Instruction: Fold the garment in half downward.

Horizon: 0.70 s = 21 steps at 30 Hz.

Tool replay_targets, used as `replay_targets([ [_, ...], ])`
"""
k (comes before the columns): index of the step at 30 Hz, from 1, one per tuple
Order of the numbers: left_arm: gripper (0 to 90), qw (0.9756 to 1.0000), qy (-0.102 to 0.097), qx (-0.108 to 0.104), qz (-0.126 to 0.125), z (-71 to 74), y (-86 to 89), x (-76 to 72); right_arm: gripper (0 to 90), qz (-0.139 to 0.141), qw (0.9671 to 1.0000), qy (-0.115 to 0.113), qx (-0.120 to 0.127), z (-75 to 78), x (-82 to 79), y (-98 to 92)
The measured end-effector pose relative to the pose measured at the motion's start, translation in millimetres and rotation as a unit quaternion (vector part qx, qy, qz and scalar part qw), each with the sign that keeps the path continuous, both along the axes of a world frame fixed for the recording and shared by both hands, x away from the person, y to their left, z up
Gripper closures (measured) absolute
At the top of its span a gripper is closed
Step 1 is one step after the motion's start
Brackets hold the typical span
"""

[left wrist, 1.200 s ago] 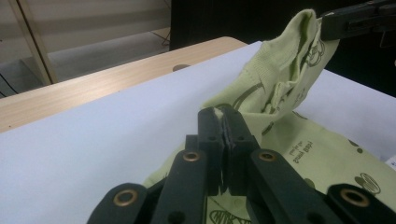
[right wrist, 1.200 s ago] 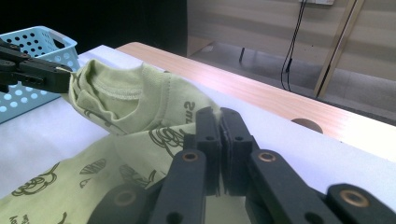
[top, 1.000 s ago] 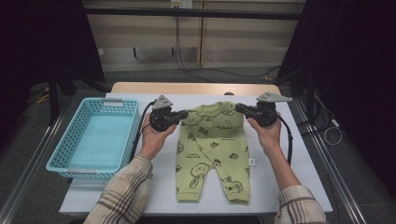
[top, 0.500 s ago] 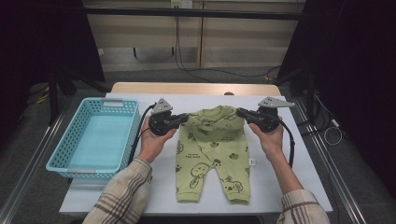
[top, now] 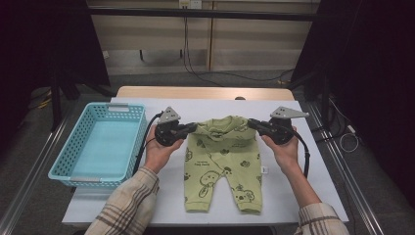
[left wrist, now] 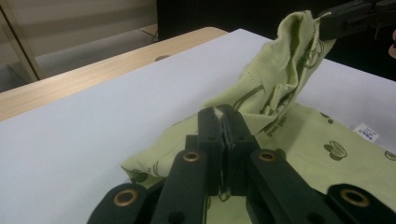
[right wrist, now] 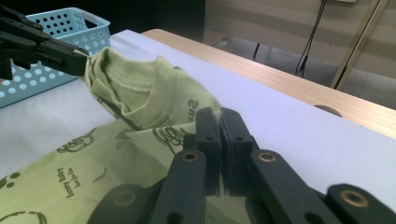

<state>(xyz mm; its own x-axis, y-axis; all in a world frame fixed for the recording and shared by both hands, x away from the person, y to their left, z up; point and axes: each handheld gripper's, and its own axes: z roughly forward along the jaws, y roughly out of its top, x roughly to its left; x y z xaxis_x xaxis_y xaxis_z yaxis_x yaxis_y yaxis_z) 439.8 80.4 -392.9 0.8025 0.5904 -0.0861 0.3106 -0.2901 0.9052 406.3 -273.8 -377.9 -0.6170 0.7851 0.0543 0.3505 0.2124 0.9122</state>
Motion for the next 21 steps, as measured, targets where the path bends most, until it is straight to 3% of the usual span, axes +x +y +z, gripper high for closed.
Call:
replay_targets([
  [12, 88.1, 0.9999, -0.002, 0.001, -0.01, 4.1, 2.9, -10.3, 87.6, 0.006, 1.0, 0.001, 0.001, -1.9, -13.2, 1.6],
  [21, 88.1, 0.9996, -0.008, 0.015, -0.024, 6.6, 4.6, -20.3, 87.6, 0.01, 0.9999, 0.005, 0.0, -3.2, -22.6, 1.8],
])
